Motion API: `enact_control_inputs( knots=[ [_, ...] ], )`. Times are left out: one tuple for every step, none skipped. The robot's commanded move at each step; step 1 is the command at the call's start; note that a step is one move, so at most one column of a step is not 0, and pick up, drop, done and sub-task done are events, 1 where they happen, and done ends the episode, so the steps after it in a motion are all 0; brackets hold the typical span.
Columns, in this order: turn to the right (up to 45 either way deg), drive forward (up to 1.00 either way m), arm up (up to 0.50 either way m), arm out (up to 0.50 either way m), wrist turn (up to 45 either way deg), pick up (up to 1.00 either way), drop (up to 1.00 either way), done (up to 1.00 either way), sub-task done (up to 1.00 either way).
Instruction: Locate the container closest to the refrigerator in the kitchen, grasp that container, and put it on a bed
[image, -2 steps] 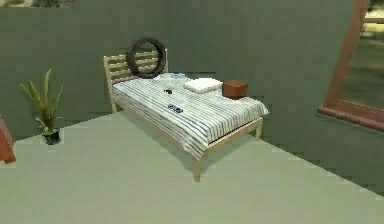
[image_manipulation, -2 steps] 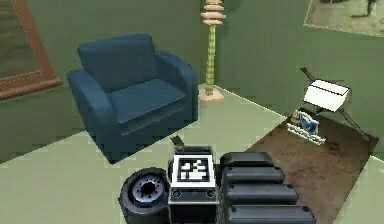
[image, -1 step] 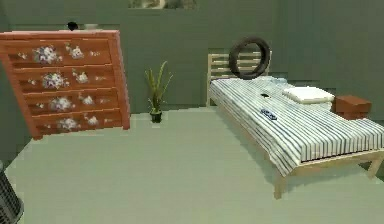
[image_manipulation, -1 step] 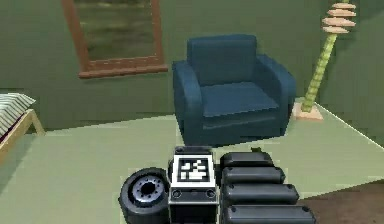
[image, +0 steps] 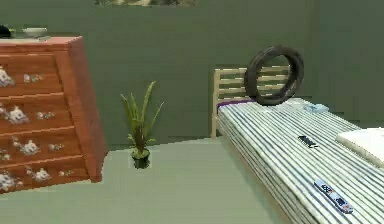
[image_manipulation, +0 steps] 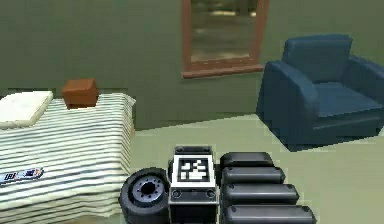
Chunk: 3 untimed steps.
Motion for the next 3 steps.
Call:
enact_control_inputs(
  knots=[
    [0.0, 1.00, 0.00, 0.00, 0.0, 0.00, 0.00, 0.00, 0.00],
    [15.0, 0.00, 0.00, 0.00, 0.0, 0.00, 0.00, 0.00, 0.00],
    [0.0, 0.05, 0.00, 0.00, 0.0, 0.00, 0.00, 0.00, 0.00]
  ],
)
